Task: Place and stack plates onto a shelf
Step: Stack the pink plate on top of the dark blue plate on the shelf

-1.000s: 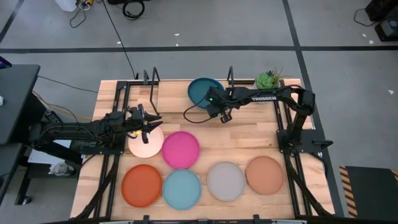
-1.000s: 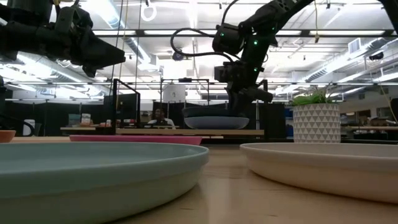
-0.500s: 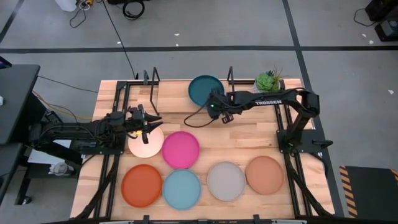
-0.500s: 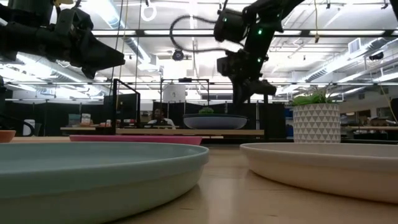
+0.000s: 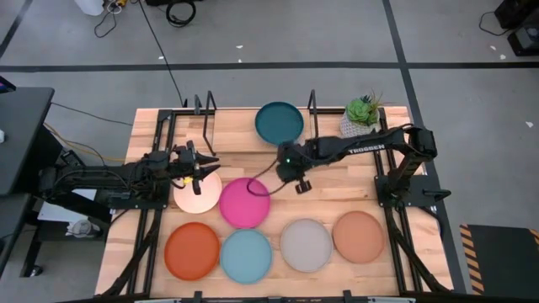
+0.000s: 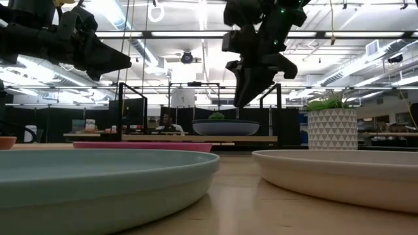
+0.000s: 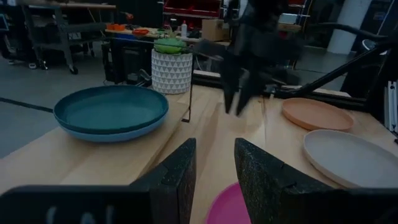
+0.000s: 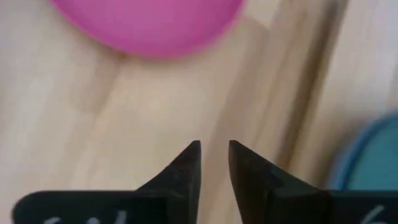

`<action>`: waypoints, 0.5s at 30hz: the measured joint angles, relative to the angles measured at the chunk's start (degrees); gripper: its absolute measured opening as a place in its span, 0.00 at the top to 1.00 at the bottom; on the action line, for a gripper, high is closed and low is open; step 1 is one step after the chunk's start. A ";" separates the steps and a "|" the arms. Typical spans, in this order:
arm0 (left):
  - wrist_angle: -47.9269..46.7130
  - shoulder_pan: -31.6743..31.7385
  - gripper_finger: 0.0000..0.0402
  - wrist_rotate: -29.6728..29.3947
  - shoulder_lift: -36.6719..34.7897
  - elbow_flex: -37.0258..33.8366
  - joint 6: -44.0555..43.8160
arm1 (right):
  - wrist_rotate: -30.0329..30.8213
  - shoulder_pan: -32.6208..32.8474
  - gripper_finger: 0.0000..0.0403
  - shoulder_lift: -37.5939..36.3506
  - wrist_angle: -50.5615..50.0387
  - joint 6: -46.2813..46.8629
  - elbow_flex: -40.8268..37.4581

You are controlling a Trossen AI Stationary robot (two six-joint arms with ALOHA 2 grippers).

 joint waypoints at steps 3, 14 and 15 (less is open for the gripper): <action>1.13 0.00 0.71 -0.01 -0.02 0.00 1.18 | -0.10 3.18 0.71 0.04 7.41 -0.94 -3.69; 1.45 0.00 0.71 -4.64 -0.02 0.00 4.34 | -0.57 11.43 0.46 2.08 21.92 -1.60 -8.07; 1.59 0.00 0.71 -5.26 -0.02 0.00 4.35 | -0.76 11.75 0.45 3.02 22.98 -1.97 -8.07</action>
